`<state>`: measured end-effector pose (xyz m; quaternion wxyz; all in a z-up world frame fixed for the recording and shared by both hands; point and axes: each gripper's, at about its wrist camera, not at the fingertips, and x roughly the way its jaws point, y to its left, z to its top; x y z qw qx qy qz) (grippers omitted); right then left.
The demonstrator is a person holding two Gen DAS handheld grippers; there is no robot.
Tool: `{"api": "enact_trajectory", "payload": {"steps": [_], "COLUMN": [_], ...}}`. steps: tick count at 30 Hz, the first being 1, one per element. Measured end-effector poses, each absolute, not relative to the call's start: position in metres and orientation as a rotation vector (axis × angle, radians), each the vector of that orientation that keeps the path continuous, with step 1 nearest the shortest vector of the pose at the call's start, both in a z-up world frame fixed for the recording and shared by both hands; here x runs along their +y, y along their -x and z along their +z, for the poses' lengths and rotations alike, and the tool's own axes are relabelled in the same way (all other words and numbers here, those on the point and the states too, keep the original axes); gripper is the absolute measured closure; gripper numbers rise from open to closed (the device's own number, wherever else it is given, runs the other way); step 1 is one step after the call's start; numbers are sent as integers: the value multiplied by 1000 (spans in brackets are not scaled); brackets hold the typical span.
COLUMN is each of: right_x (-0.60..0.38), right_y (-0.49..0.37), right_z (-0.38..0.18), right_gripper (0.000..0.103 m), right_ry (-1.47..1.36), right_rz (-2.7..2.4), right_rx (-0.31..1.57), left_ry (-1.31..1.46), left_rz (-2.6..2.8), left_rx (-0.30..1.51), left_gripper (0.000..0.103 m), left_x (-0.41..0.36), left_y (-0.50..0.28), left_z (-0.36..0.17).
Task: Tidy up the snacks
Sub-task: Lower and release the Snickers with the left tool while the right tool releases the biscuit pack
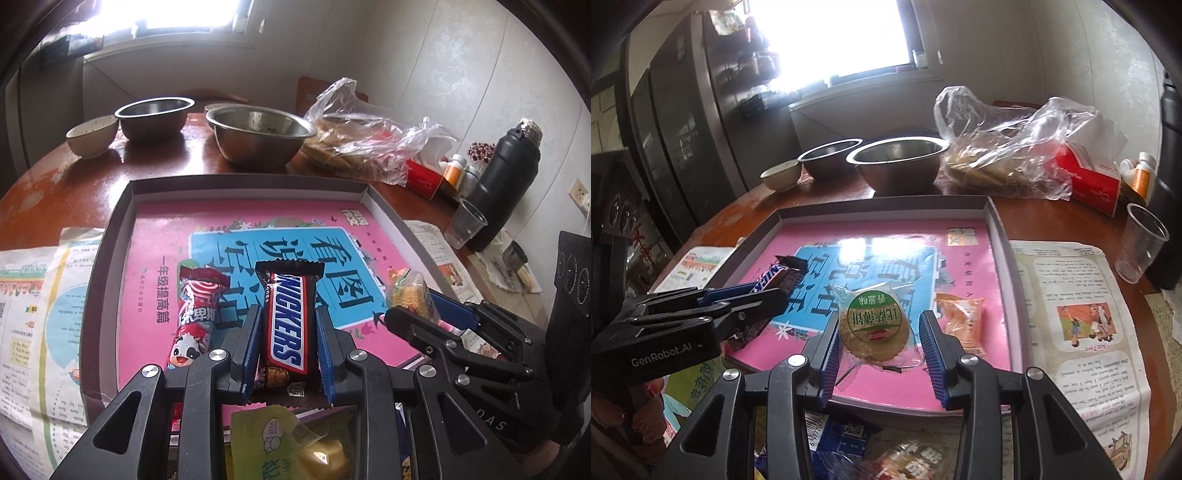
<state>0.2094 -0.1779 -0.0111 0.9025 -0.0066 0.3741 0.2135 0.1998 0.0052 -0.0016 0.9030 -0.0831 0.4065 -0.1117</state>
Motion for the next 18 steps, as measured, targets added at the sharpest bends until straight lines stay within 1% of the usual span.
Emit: {"api": "enact_trajectory", "payload": {"steps": [18], "right_x": [-167], "right_y": [-210], "right_z": [-25], "right_gripper": [61], "right_ry": [55], "right_rz": [439], "right_rx": [834], "left_ry": [178], "left_rz": [-228], "left_rx": [864], "left_gripper": [74], "left_x": [5], "left_y": [-202], "left_z": [-8]}}
